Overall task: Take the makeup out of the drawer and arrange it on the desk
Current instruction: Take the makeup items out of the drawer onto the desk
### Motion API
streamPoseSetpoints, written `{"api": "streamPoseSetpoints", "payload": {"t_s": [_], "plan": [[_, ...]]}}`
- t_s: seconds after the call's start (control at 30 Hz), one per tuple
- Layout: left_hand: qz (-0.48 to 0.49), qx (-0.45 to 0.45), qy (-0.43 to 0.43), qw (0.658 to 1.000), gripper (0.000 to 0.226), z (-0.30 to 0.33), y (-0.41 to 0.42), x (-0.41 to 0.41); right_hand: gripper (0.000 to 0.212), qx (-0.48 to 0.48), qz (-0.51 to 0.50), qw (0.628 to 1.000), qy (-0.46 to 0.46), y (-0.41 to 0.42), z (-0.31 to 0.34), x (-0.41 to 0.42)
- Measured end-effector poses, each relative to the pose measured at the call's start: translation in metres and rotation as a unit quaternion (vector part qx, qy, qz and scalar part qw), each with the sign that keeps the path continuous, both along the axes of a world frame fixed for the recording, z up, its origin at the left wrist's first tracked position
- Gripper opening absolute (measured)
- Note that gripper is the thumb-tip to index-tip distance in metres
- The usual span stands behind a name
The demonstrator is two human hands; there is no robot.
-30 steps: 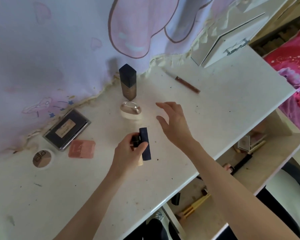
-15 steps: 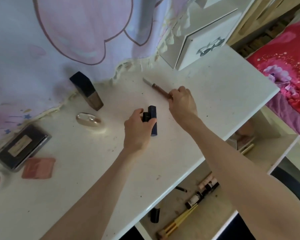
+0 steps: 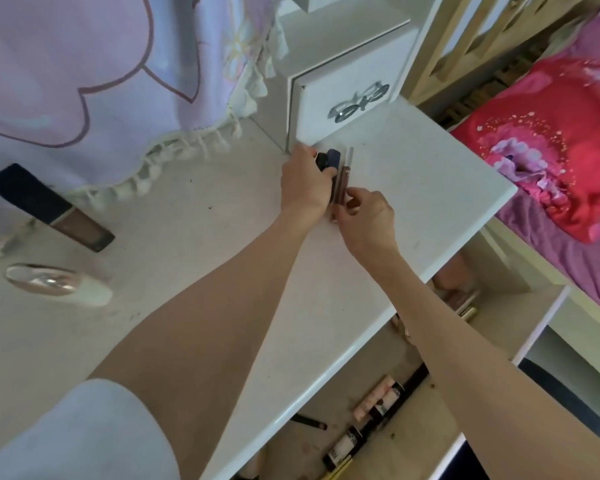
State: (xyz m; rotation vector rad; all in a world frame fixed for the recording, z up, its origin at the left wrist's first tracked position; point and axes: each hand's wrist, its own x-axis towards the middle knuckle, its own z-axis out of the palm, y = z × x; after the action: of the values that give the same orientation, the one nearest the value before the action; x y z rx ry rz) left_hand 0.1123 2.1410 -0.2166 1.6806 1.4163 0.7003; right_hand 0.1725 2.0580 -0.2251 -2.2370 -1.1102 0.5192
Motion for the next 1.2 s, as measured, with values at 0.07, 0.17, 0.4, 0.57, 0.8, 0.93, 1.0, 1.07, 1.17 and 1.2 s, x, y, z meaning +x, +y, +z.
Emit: {"api": "streamPoseSetpoints", "payload": {"t_s": [0.07, 0.17, 0.4, 0.57, 0.8, 0.93, 1.0, 1.07, 1.17, 1.2], "plan": [[-0.008, 0.009, 0.003, 1.000, 0.019, 0.000, 0.006, 0.003, 0.020, 0.001, 0.031, 0.999, -0.016, 0.002, -0.001, 0.004], [-0.033, 0.036, 0.039, 0.998, 0.016, -0.005, 0.005, -0.001, 0.020, 0.003, 0.065, 0.995, -0.069, 0.004, -0.004, 0.007], [-0.063, 0.073, 0.074, 0.993, 0.027, -0.010, -0.009, -0.010, 0.019, 0.026, 0.072, 0.995, -0.062, 0.002, -0.011, 0.009], [-0.084, 0.088, 0.096, 0.988, 0.024, -0.010, -0.010, -0.017, 0.038, 0.011, 0.107, 0.993, -0.049, -0.003, -0.011, 0.010], [-0.100, 0.121, 0.147, 0.977, 0.048, -0.018, -0.048, -0.060, 0.055, -0.031, 0.131, 0.985, -0.109, -0.043, -0.017, 0.000], [-0.146, 0.135, 0.205, 0.959, 0.046, -0.019, -0.086, -0.093, 0.054, -0.059, 0.131, 0.984, -0.108, -0.074, -0.012, -0.012], [-0.184, 0.138, 0.262, 0.937, 0.045, -0.021, -0.110, -0.111, 0.054, -0.080, 0.138, 0.980, -0.116, -0.093, -0.010, -0.021], [-0.220, 0.143, 0.298, 0.918, 0.045, -0.025, -0.136, -0.129, 0.053, -0.096, 0.147, 0.976, -0.130, -0.115, -0.008, -0.033], [-0.251, 0.147, 0.311, 0.905, 0.048, -0.027, -0.170, -0.156, 0.053, -0.106, 0.159, 0.974, -0.123, -0.152, -0.005, -0.059], [-0.258, 0.147, 0.315, 0.901, 0.049, -0.027, -0.181, -0.165, 0.053, -0.109, 0.162, 0.974, -0.117, -0.164, -0.004, -0.068]]}}
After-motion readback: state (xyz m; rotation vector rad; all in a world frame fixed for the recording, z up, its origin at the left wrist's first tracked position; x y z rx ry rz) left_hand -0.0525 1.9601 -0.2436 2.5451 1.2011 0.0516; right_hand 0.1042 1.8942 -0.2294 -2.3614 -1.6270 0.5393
